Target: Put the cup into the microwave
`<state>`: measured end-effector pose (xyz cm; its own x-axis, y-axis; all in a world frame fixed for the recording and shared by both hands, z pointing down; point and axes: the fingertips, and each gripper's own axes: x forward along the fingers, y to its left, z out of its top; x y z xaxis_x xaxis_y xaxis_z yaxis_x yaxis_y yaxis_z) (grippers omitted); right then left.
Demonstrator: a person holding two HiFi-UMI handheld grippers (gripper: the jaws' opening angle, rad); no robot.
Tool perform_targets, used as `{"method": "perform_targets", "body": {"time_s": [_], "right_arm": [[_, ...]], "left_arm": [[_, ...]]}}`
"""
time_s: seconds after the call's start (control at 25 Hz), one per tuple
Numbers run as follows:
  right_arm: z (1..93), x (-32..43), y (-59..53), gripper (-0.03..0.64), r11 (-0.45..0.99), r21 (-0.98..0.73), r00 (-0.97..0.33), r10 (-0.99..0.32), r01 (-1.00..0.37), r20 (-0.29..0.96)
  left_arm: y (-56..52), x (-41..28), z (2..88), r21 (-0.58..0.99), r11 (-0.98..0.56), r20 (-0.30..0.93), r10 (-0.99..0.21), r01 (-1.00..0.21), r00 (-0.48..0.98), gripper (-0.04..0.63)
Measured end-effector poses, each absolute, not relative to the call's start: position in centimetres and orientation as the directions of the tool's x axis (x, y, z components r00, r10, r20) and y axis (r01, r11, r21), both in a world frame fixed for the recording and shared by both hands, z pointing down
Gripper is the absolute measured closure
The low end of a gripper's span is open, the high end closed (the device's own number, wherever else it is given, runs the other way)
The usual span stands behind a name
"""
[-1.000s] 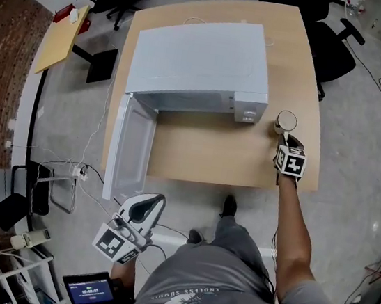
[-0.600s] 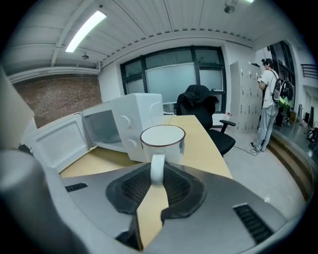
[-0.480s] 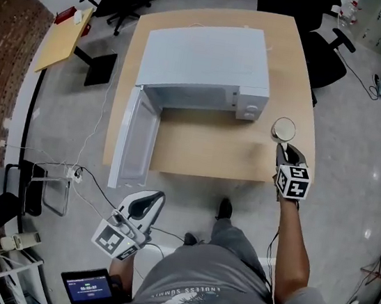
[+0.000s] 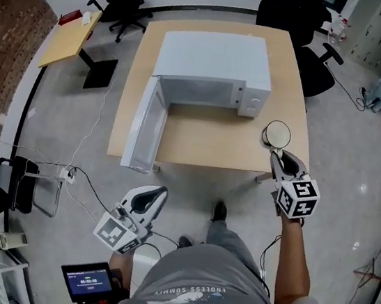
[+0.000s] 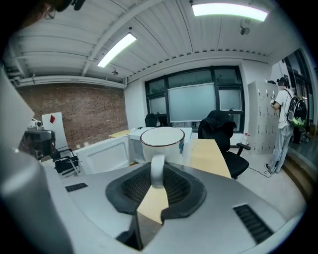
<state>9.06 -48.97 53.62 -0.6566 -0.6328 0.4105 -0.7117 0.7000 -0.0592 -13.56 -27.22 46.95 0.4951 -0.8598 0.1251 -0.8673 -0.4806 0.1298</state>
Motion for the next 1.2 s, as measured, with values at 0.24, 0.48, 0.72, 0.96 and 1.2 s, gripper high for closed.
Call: {"method": "perform_targets", "body": {"time_s": [0.24,0.48,0.72,0.96,1.2], "right_arm": [[48.8,6.2,-39.9,0.541,0.762,-0.050,-0.714,-0.579,-0.646,0.394],[44.5,4.0,-31.5,0.541,0.798,-0.029,-0.752,-0.555,-0.602,0.356],[42.1,2.2,-25.1,0.541,0.815,-0.012,-0.772,-0.544,-0.579,0.330],[40.7,0.4,-20.7,0.543,0.827,0.006,-0.784,-0.535,-0.562,0.314],[39.7,-1.5,-18.5,0.543,0.835,0.018,-0.789,-0.526,-0.550,0.317]], "left_arm": [[-21.7,-14.5,45.5,0.113,-0.500,0.076,-0.857,-0.859,0.509,0.574],[-16.6,-15.7,43.6,0.081,-0.510,0.040,-0.857,-0.856,0.514,0.574],[-12.7,-17.0,42.5,0.057,-0.526,0.010,-0.850,-0.849,0.527,0.574],[-9.9,-18.2,41.8,0.044,-0.538,-0.018,-0.843,-0.842,0.538,0.574],[-7.8,-20.1,40.2,0.036,-0.522,-0.055,-0.852,-0.852,0.520,0.574]]}}
